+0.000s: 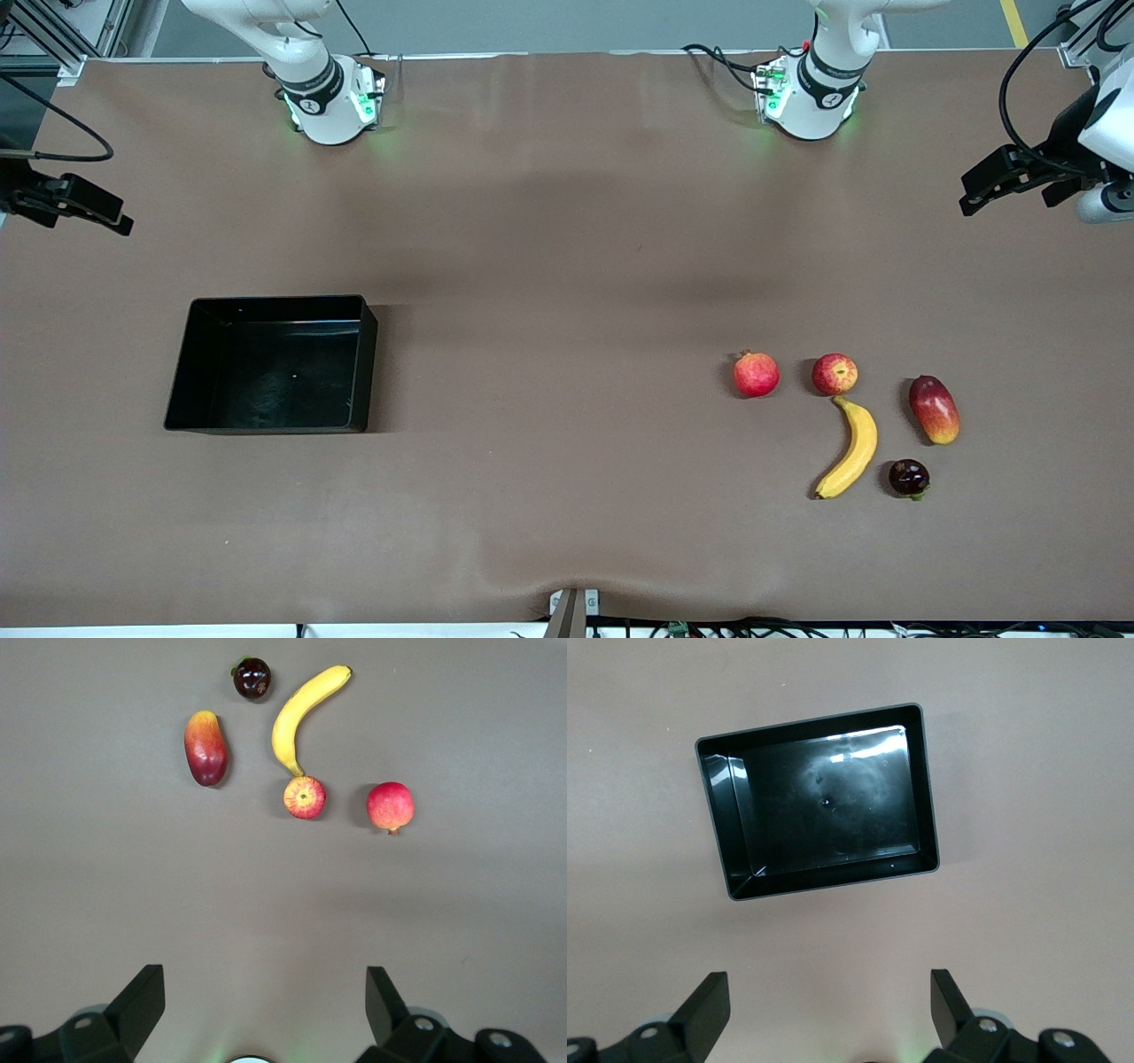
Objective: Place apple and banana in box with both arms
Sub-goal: 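Reach the left gripper toward the red-yellow apple beside the banana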
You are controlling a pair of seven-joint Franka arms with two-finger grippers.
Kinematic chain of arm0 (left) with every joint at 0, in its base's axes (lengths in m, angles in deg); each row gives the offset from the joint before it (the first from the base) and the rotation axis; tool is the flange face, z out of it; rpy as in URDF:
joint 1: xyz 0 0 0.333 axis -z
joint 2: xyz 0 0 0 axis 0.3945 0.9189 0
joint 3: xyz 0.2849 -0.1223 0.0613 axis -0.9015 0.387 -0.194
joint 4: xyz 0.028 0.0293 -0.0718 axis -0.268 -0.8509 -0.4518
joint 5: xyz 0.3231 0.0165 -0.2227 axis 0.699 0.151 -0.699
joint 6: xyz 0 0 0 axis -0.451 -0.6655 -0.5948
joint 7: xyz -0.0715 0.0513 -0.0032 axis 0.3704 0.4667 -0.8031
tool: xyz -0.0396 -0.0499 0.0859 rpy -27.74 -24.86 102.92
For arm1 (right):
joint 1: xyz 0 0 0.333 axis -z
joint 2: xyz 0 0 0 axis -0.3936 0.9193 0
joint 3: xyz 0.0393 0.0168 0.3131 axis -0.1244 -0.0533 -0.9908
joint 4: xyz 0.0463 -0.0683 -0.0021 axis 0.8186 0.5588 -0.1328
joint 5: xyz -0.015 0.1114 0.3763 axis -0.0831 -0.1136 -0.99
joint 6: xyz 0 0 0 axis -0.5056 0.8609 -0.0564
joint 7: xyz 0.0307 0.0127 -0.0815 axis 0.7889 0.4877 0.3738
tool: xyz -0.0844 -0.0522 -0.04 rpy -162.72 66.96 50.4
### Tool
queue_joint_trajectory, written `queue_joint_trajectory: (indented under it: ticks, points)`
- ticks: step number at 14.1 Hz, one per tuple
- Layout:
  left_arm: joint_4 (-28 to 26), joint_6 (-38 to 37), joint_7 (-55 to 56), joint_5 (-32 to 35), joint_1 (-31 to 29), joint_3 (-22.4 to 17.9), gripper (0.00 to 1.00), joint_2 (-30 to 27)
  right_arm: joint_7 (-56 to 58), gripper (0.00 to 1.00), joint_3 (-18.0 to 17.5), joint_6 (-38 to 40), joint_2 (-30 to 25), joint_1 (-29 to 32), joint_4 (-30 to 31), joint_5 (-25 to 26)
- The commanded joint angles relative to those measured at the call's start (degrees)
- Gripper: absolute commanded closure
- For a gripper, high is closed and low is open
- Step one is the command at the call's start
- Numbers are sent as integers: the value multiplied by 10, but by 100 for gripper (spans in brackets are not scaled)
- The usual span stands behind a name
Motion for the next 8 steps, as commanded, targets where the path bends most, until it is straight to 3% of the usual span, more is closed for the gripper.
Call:
queue_joint_trajectory:
  ticks: [1, 4, 8]
  points:
    - [15, -14, -2, -11, -2, 0, 0, 5, 16, 0, -3, 1, -3, 15, -2, 11]
    - [15, -14, -3, -11, -4, 0, 0, 10, 24, 0, -3, 3, -3, 20, -2, 10]
    - [8, 5, 4, -4, -1, 0, 0, 73, 24, 0, -3, 3, -3, 20, -2, 9]
